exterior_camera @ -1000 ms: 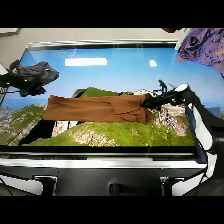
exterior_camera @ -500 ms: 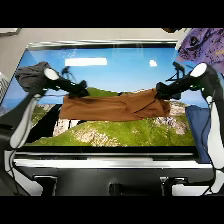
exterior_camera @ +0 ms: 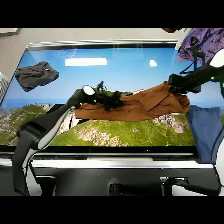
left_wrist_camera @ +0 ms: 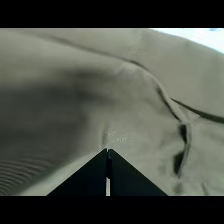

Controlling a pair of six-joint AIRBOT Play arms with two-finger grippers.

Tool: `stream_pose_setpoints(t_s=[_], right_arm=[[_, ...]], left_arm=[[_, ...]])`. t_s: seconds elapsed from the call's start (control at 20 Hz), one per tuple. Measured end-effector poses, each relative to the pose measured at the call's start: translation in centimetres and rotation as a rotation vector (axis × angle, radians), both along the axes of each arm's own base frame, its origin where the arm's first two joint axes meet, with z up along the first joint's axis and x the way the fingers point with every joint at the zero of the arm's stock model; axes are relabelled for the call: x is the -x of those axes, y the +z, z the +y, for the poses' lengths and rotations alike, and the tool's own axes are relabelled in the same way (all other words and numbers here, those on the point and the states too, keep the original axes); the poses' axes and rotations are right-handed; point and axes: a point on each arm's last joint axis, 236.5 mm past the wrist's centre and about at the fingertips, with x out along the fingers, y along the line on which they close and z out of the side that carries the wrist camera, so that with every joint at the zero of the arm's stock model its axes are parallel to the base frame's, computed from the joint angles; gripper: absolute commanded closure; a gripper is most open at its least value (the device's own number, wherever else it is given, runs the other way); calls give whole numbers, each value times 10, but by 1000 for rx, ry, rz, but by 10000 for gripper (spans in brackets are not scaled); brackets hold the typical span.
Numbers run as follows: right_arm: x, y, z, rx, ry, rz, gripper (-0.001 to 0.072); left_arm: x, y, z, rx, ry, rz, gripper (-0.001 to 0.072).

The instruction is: Fold the clothes and pants, and hang the long-sleeved shirts on hangers.

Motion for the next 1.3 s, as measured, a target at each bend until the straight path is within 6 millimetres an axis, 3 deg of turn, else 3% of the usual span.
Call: stream_pose_setpoints(t_s=[0.25,0.45,0.6,0.7,0.85,0.95,1.1,1.3], right_arm=[[14,15,-4,17,-15,2,682],[19,21,-5,21,-28,4,682],[21,22,-7,26,-36,7,682],[22,22,-8,31,-41,9,682],[22,22,-6,13,-70,13,683],[18,26,5,-37,-89,3,683],[11,34,39,-124,-93,-23,683],[2,36,106,-213,-65,-43,683]], left_arm=[[20,-7,-50,82,15,57,690],[28,-11,-76,116,16,90,690],[26,-9,-79,127,15,100,691],[22,-5,-67,115,-7,94,691],[9,15,-27,49,-62,41,690],[-6,33,17,-31,-84,-13,690],[-23,66,106,-187,-99,-84,689],[-31,111,234,-396,-39,-120,688]])
